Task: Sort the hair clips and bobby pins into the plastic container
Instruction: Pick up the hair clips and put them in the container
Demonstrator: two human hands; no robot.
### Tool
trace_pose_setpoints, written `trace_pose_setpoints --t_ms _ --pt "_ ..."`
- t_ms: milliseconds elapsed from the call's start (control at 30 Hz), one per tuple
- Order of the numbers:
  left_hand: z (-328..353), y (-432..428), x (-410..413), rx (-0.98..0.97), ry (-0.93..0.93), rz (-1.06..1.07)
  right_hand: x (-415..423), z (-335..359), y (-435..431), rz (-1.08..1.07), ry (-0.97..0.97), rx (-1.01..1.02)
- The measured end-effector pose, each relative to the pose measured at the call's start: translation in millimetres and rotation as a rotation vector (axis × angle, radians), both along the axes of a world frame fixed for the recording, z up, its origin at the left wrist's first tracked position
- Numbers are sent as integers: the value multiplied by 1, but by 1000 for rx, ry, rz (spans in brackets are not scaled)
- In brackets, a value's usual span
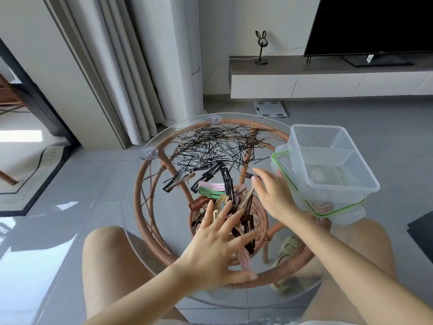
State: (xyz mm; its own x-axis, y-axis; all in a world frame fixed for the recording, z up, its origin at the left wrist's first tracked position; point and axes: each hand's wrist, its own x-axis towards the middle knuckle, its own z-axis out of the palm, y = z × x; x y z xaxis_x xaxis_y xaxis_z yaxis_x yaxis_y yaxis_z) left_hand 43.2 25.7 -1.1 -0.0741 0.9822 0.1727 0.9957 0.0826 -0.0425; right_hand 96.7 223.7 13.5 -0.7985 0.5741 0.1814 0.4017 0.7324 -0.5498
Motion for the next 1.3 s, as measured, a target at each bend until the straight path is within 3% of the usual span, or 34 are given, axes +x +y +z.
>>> trace_pose_setpoints --t_ms 200,333,467,567,667,767,1033,1167,1300 --pt "0 21 -20 60 -88 171 -3 -8 -48 74 113 -206" --pt "5 30 -36 72 -110 247 -9 -2 -72 -54 258 -305" --pt "6 25 -48 377 -277 216 -3 0 -72 -68 332 -311" --pt "15 23 -79 545 -346 579 -19 8 -55 -11 298 -160" --pt "15 26 -104 318 -474 880 -52 10 -41 151 78 -78" --pt "3 30 -94 304 -607 784 -67 -1 -41 241 -111 -58" --pt "16 22 -62 469 -862 638 -26 5 -60 300 68 -27" --pt "32 3 -61 316 -647 623 13 20 -49 233 -48 110" --pt "41 -25 -50 -157 -471 627 40 17 -50 172 -391 205"
